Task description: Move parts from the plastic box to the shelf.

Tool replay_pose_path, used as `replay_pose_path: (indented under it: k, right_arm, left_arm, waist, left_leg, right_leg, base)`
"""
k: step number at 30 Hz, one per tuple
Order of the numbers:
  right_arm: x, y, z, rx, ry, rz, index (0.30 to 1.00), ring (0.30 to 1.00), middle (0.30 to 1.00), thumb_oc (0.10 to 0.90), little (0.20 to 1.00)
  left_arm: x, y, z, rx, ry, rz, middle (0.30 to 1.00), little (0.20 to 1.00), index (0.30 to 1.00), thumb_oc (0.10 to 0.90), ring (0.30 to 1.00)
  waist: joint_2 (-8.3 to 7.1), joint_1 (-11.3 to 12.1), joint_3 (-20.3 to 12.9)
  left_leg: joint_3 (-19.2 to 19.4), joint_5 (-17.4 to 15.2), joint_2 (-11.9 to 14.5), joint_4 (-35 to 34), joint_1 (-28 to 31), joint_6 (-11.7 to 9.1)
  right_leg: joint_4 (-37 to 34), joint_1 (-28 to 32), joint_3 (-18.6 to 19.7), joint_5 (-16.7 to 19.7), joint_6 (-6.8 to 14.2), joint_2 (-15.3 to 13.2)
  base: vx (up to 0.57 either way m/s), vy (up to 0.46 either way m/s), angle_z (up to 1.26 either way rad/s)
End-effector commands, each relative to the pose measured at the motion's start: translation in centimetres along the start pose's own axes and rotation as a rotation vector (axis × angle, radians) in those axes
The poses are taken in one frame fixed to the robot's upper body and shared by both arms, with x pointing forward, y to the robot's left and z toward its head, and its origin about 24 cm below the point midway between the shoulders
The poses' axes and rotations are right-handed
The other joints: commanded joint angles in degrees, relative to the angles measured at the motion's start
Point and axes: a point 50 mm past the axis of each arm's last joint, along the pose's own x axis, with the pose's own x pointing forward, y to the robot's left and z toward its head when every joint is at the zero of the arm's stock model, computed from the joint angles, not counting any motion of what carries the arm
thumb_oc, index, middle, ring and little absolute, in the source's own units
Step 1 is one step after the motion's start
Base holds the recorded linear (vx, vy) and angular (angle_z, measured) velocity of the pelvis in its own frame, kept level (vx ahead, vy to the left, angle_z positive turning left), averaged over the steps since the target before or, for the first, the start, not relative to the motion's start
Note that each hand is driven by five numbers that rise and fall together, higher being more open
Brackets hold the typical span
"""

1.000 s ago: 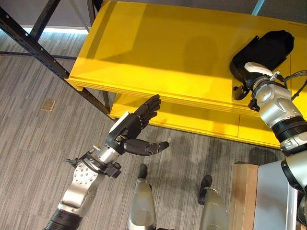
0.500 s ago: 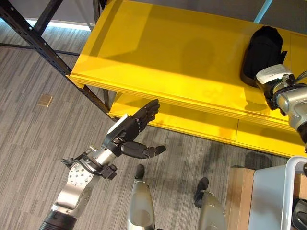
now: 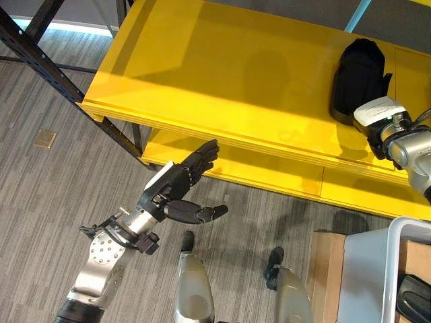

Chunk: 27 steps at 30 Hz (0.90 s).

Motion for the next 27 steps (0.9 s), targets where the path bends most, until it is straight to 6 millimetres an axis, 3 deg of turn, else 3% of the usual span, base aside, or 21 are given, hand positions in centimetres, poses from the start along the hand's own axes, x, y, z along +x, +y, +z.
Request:
replay_pose_path:
  k: [1, 9, 17, 27]
  right_arm:
    - [-0.4, -3.4, -2.8, -0.015, 0.179, -0.228, 1.0, 1.0, 1.0, 0.9, 1.0]
    - [-1.4, -4.5, -4.4, 0.099, 0.344, -0.561, 1.0, 1.0, 1.0, 0.9, 1.0]
    - [-1.5, -8.3, -2.7, 0.181, 0.328, -0.749, 1.0, 1.0, 1.0, 0.9, 1.0]
    - [-0.8, -9.1, 0.5, 0.188, 0.242, -0.739, 1.0, 1.0, 1.0, 0.9, 1.0]
  left_arm:
    - [0.5, 0.1, 4.1, 0.066, -0.245, -0.017, 1.0, 1.0, 1.0, 0.9, 1.0]
    - [0.7, -0.3, 3.8, 0.05, -0.251, 0.0, 1.0, 1.0, 1.0, 0.9, 1.0]
    - [5.4, -0.1, 3.0, 0.07, -0.231, 0.088, 1.0, 1.0, 1.0, 0.9, 1.0]
    - [9.1, -1.6, 2.7, 0.083, -0.227, 0.13, 1.0, 1.0, 1.0, 0.9, 1.0]
  waist:
    - [0.79, -1.27, -1.38]
    - [2.47, -1.49, -1.88]
    - [1.1, -4.12, -2.85]
    - [0.28, -6.41, -2.43]
  left_leg:
    - [0.44, 1.34, -1.61, -1.88, -1.34, 4.24]
    - [0.16, 0.88, -2.48, -1.9, -1.15, 4.56]
    - [0.46, -0.4, -2.33, -0.34, -2.76, 4.69]
    - [0.9, -0.73, -2.0, 0.24, -3.18, 4.63]
  right_leg:
    - [7.14, 3.87, -0.18, -13.02, -5.36, 4.13]
    - [5.81, 4.07, -0.47, -12.25, -4.66, 3.64]
    - [7.06, 1.3, 1.28, -12.39, -4.72, 4.62]
    - [8.28, -0.03, 2.86, -12.61, -4.72, 5.18]
  base:
    - [-0.02, 0.045, 0.0]
    - [-0.02, 0.04, -0.01]
    - [-0.01, 0.002, -0.01]
    - [-0.01, 0.006, -0.03]
